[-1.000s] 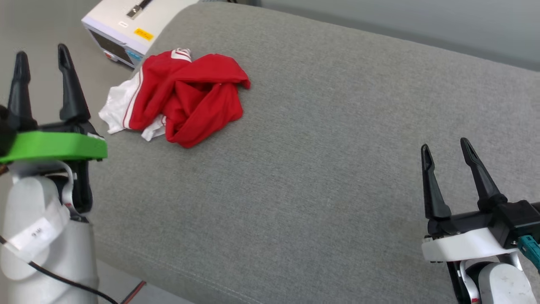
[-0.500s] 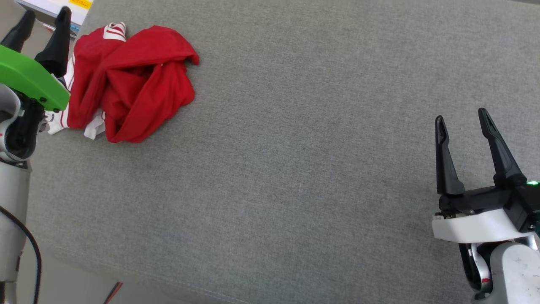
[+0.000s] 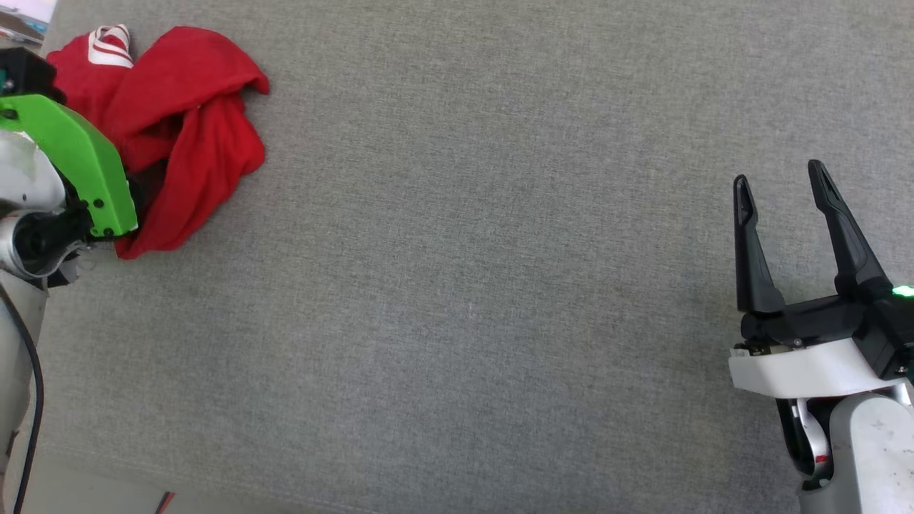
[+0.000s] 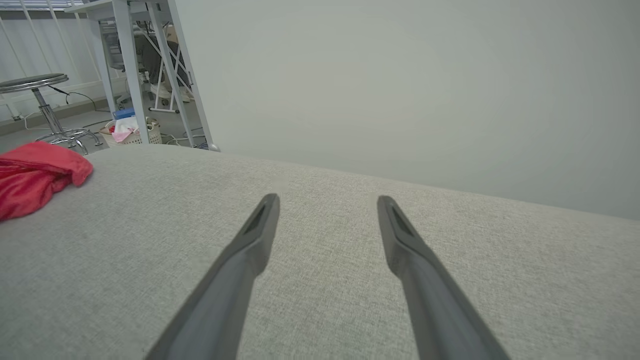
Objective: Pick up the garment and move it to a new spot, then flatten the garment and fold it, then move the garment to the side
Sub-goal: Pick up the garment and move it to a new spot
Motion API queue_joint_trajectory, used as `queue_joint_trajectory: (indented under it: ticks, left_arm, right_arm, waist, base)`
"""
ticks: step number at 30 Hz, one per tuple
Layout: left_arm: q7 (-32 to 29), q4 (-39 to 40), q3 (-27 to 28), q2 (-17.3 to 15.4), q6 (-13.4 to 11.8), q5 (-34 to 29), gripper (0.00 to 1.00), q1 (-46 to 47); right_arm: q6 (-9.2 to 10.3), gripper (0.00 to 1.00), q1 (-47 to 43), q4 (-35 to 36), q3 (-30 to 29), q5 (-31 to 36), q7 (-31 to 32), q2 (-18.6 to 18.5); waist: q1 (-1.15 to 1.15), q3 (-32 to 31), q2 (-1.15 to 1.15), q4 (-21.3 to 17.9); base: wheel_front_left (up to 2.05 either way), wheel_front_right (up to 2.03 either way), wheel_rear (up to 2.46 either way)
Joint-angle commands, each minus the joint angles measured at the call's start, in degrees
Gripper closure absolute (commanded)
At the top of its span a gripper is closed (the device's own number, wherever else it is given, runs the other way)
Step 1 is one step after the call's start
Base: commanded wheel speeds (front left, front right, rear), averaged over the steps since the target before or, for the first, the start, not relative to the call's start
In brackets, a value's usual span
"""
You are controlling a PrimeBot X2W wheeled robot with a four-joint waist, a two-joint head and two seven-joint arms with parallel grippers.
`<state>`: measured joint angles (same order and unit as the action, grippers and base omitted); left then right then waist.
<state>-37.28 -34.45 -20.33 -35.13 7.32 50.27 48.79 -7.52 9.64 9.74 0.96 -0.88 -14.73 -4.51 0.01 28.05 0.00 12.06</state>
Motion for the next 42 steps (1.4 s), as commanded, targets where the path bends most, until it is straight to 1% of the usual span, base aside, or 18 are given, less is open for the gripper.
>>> queue_joint_trajectory:
  ticks: [1,6,11,12,14,20,23,27,31,35,39,42]
  left_arm:
    - [-0.7,-0.8,-0.8,0.3,0.2,0.1,0.00,0.8]
    - [-3.5,-4.4,-5.6,1.9,0.2,0.2,0.00,0.0]
    - [-3.6,-5.4,-9.5,2.3,0.2,1.1,0.00,-0.3]
    - [-3.2,-5.5,-10.1,2.1,0.2,1.3,1.00,-0.3]
    - [-1.7,-5.3,-11.2,1.5,0.2,1.2,1.00,0.1]
    - [7.1,-3.9,-12.8,-0.2,0.2,-0.9,1.00,2.9]
    - [10.9,-1.5,-14.2,-1.0,0.2,-2.2,1.00,4.4]
    - [14.4,2.8,-16.0,-1.8,0.2,-3.4,1.00,6.2]
    - [16.0,7.9,-18.2,-2.1,0.2,-4.9,1.00,7.7]
    - [16.4,13.0,-20.6,-1.6,0.2,-6.0,1.00,8.8]
    - [16.5,17.9,-22.9,-0.1,0.2,-7.2,1.00,10.2]
    - [16.1,21.1,-24.8,1.5,0.2,-7.9,1.00,11.5]
  right_arm:
    - [0.03,0.00,1.2,0.4,-0.1,0.5,-0.3,-0.3]
    - [0.03,0.00,1.8,0.3,0.0,0.5,-0.3,-0.3]
    - [0.03,0.00,2.0,0.1,-0.1,0.4,-0.3,-0.1]
    - [0.03,0.00,2.0,-0.1,-0.2,0.3,-0.3,0.0]
    - [0.03,0.00,1.8,-0.4,-0.4,0.2,-0.3,0.1]
    - [0.03,0.00,0.4,-1.1,-0.8,-0.4,-0.3,0.6]
    - [0.03,0.00,-0.4,-1.5,-0.9,-0.7,-0.3,0.9]
    - [0.03,0.00,-1.5,-1.9,-1.0,-1.2,-0.3,1.2]
    - [0.03,0.00,-2.3,-2.4,-0.8,-1.8,-0.3,1.5]
    - [0.03,0.00,-2.9,-2.6,-0.5,-2.7,-0.3,1.6]
    - [0.03,0.00,-3.3,-2.6,-0.5,-4.4,-0.3,1.6]
    - [0.03,0.00,-3.3,-2.6,-0.8,-5.4,-0.3,1.6]
  waist:
    - [-0.01,1.0,0.00,-0.9]
    - [-0.01,2.0,0.00,-1.8]
    - [-0.01,2.2,0.00,-2.3]
    - [-0.01,2.0,0.00,-2.3]
    - [-0.01,1.4,0.00,-2.2]
    - [-0.01,-2.1,0.00,-1.0]
    - [-0.01,-4.5,0.00,-0.3]
    - [-0.01,-7.2,0.00,0.3]
    - [-0.01,-9.5,0.00,0.0]
    - [-0.01,-11.2,0.00,-1.4]
    - [-0.01,-12.2,0.00,-4.1]
    - [-0.01,-12.1,0.00,-6.6]
  base:
    - [0.00,0.00,0.00]
    - [0.00,0.00,0.00]
    - [0.00,0.00,0.00]
    - [0.00,0.00,0.00]
    - [0.00,0.00,0.00]
    - [0.00,0.00,0.00]
    - [0.00,0.00,0.00]
    - [0.00,0.00,0.00]
    - [0.00,0.00,0.00]
    - [0.00,0.00,0.00]
    - [0.00,0.00,0.00]
    - [0.00,0.00,0.00]
